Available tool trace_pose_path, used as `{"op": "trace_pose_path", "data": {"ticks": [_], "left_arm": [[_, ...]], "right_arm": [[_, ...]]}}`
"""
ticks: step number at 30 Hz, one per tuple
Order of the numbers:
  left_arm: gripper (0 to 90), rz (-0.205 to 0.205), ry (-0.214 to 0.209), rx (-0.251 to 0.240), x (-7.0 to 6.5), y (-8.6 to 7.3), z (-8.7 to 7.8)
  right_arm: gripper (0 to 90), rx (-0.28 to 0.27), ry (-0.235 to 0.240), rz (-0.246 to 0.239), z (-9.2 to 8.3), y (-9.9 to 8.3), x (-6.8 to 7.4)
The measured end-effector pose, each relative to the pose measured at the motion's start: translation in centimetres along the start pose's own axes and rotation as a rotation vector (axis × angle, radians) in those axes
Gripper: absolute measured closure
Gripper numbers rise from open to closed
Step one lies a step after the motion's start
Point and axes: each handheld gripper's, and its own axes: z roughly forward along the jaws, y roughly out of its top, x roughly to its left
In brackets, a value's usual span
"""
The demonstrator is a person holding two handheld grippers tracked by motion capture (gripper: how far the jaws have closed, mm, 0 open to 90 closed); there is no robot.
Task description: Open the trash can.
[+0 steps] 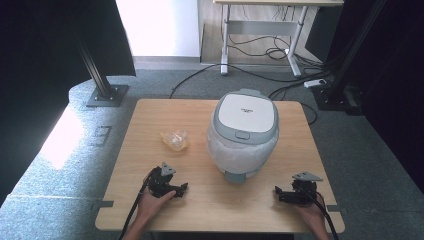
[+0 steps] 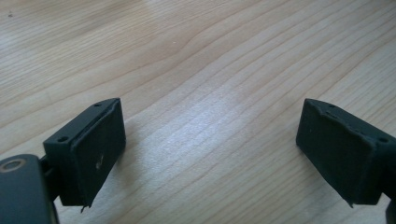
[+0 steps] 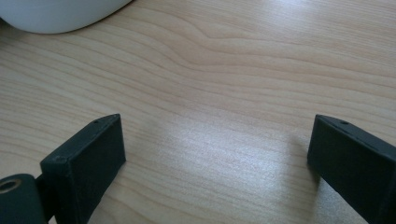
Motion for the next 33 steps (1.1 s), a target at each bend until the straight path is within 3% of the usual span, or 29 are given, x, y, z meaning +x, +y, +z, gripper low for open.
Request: {"op": "trace_pose_path", "data": {"ticks": [5,12,20,28,33], "left_arm": [[7.9,-0.002,0.002,0.0,0.1,-0.2,-0.1],[9.1,0.027,0.013,-0.01,-0.2,-0.3,-0.4],[8.4,0.004,-0.003,-0.001,0.1,-0.3,-0.3],[8.3,0.004,-0.003,0.0,0.1,-0.3,-0.3],[8.3,0.004,-0.003,0.0,0.1,-0.3,-0.3]], "right_arm": [[5.9,-0.006,-0.026,0.024,0.0,0.0,-0.2],[6.3,-0.007,-0.029,0.028,0.0,0.0,-0.2],[8.8,-0.011,-0.032,0.029,0.0,0.0,-0.2],[20.1,-0.028,-0.024,0.028,-0.5,-0.1,-0.2],[23.1,-0.045,0.025,0.066,-1.4,0.0,-0.3]]}}
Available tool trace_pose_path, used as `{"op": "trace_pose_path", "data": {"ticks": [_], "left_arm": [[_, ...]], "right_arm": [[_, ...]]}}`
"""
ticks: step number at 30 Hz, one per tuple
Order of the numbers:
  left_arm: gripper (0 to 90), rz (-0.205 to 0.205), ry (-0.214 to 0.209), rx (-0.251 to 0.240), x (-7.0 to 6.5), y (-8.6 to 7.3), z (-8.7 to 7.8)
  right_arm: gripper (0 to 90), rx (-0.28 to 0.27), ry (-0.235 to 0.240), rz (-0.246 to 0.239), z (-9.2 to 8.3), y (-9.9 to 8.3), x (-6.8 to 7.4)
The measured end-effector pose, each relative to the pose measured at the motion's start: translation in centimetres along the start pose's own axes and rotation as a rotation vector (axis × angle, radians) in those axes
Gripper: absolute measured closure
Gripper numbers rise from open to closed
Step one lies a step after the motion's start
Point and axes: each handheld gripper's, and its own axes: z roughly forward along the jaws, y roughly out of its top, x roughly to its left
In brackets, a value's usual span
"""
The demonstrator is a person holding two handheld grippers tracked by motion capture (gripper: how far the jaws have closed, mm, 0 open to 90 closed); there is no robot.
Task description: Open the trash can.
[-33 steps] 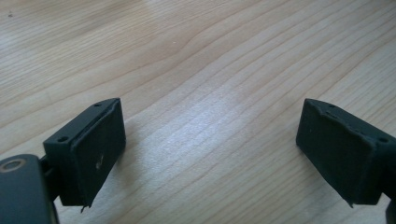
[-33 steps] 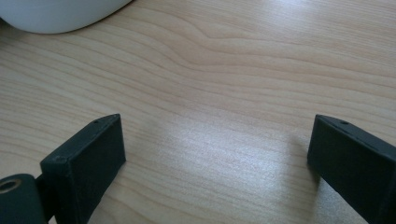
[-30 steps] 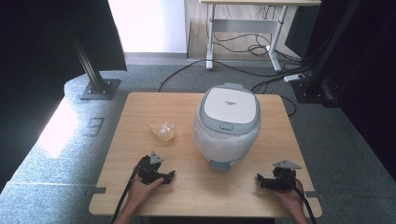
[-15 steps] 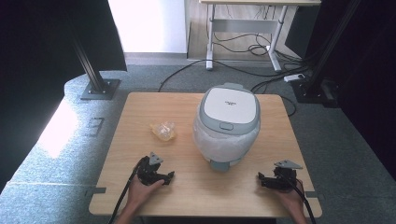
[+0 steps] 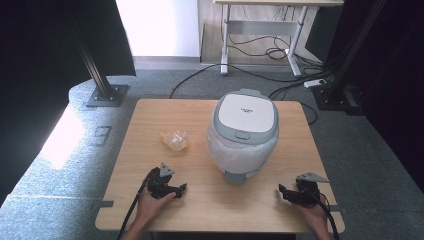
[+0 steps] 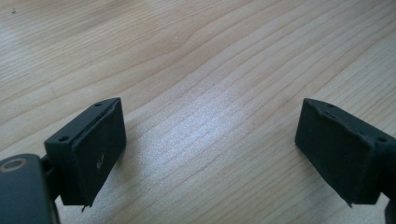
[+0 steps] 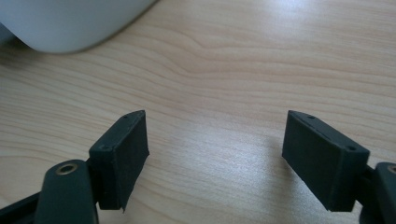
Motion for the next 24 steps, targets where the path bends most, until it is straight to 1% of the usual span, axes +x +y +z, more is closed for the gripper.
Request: {"op": "trace_pose_path", "data": {"ticks": [3,5,7,10,13,14,16,17,19,20,22,24], "left_arm": [[8.3,0.0,0.0,0.0,0.0,0.0,0.0],[8.3,0.0,0.0,0.0,0.0,0.0,0.0],[8.3,0.0,0.0,0.0,0.0,0.0,0.0],[8.2,-0.001,0.0,0.0,0.0,0.0,0.0],[8.0,-0.001,0.001,0.001,0.0,0.0,0.0],[8.0,-0.001,0.001,0.001,0.0,0.0,0.0],[8.0,-0.002,0.0,0.002,0.0,0.0,0.0],[8.0,-0.001,0.0,0.002,0.0,0.0,0.0],[8.0,-0.001,0.0,0.002,0.0,0.0,0.0],[8.0,-0.001,0.0,0.002,0.0,0.0,0.0],[8.0,-0.002,0.0,0.002,0.0,0.0,0.0],[8.0,-0.002,0.0,0.002,0.0,0.0,0.0]], "right_arm": [[23.9,-0.017,0.007,0.004,-0.5,0.2,0.0],[26.7,-0.053,0.008,0.002,-1.5,0.5,0.0],[27.6,-0.067,0.012,0.003,-2.0,0.7,0.0],[30.0,-0.096,0.039,0.021,-2.9,1.1,-0.2],[35.6,-0.129,0.043,0.016,-3.8,1.5,-0.4],[35.6,-0.129,0.043,0.016,-3.8,1.5,-0.4],[41.1,-0.166,0.057,0.019,-4.6,1.9,-0.4],[44.1,-0.194,0.07,0.02,-5.4,2.2,-0.3],[45.6,-0.205,0.07,0.018,-5.6,2.3,-0.3],[49.7,-0.228,0.072,0.015,-6.3,2.6,-0.2],[54.0,-0.249,0.082,0.016,-6.9,2.9,-0.2],[55.7,-0.257,0.085,0.015,-7.2,3.0,-0.1]]}}
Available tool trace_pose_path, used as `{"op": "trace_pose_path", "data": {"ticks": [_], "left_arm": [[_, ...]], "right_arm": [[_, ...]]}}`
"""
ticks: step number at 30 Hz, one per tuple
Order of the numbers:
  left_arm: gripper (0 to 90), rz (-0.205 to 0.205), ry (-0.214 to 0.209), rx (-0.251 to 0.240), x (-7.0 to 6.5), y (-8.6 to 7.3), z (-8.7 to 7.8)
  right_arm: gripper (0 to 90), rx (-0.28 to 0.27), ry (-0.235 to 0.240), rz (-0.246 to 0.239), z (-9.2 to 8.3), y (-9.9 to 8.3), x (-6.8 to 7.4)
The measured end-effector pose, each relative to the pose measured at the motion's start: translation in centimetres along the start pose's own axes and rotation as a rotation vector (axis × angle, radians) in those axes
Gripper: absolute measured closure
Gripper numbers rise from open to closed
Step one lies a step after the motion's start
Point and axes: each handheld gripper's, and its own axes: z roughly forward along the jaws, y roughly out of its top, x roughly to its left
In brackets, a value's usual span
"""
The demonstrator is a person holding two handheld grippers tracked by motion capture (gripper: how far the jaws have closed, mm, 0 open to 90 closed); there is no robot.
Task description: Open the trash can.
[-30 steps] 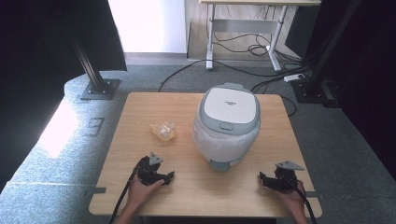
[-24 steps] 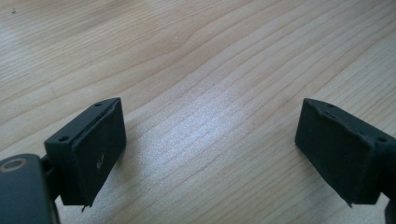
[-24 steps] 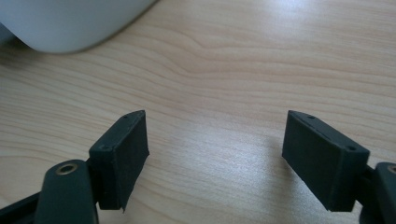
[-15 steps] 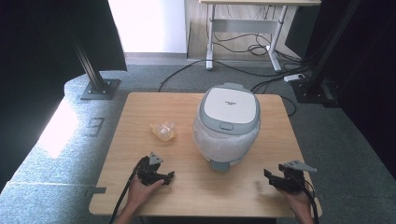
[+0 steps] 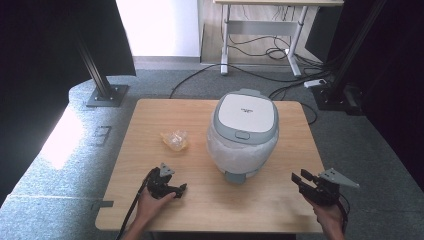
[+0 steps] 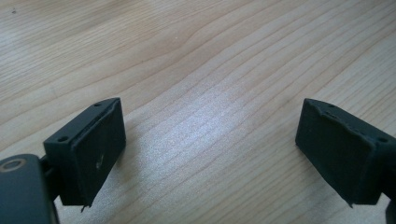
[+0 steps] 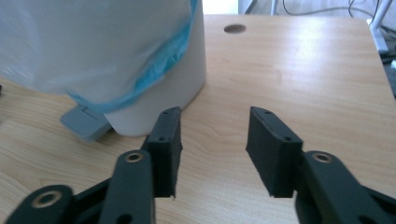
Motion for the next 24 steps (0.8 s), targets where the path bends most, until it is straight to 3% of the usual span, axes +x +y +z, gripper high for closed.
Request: {"op": "trace_pose_path", "data": {"ticks": [3,15,24], "left_arm": [[8.0,0.0,0.0,0.0,0.0,0.0,0.0],[8.0,0.0,0.0,-0.001,0.0,0.0,0.0],[8.1,0.0,0.001,-0.001,0.0,0.0,0.0]], "right_arm": [[63.5,-0.036,0.006,-0.009,-0.7,0.5,0.2],[84.5,-0.114,0.114,-0.019,-2.1,2.3,1.4],[89.8,-0.143,0.162,-0.083,-2.5,4.1,2.2]]}}
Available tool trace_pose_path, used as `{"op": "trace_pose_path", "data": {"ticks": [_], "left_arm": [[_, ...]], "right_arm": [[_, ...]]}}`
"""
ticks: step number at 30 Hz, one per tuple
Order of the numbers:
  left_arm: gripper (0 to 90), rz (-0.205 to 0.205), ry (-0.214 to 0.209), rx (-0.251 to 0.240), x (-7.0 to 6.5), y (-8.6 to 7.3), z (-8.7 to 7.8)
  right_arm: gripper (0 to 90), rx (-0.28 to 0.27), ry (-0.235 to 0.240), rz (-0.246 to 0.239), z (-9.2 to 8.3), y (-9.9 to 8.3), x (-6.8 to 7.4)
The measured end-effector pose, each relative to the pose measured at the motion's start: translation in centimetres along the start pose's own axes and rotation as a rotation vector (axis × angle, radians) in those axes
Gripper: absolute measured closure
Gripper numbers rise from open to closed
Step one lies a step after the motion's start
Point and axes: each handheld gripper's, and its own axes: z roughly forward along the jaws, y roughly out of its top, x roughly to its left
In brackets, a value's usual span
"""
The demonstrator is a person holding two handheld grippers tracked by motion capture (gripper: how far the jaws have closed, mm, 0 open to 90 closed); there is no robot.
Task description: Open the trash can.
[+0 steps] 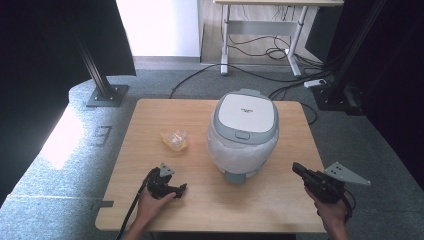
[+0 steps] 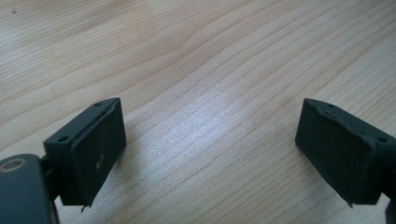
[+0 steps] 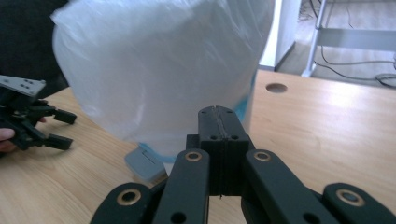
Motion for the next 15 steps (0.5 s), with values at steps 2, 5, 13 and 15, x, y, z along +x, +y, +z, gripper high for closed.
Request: {"op": "trace_pose_path", "data": {"ticks": [2,5,13,15], "left_arm": [[8.1,0.0,0.0,0.0,0.0,0.0,0.0],[8.1,0.0,0.0,0.0,0.0,0.0,0.0],[8.2,0.0,0.0,0.001,0.0,0.0,0.0],[8.2,0.0,0.0,0.0,0.0,0.0,0.0]], "right_arm": [[89.8,-0.009,0.024,-0.011,0.0,0.5,0.1],[89.8,-0.025,0.04,-0.011,-0.1,1.0,0.1],[89.9,-0.05,0.077,-0.013,0.4,3.2,0.3],[89.8,-0.052,0.078,-0.013,0.4,3.4,0.3]]}}
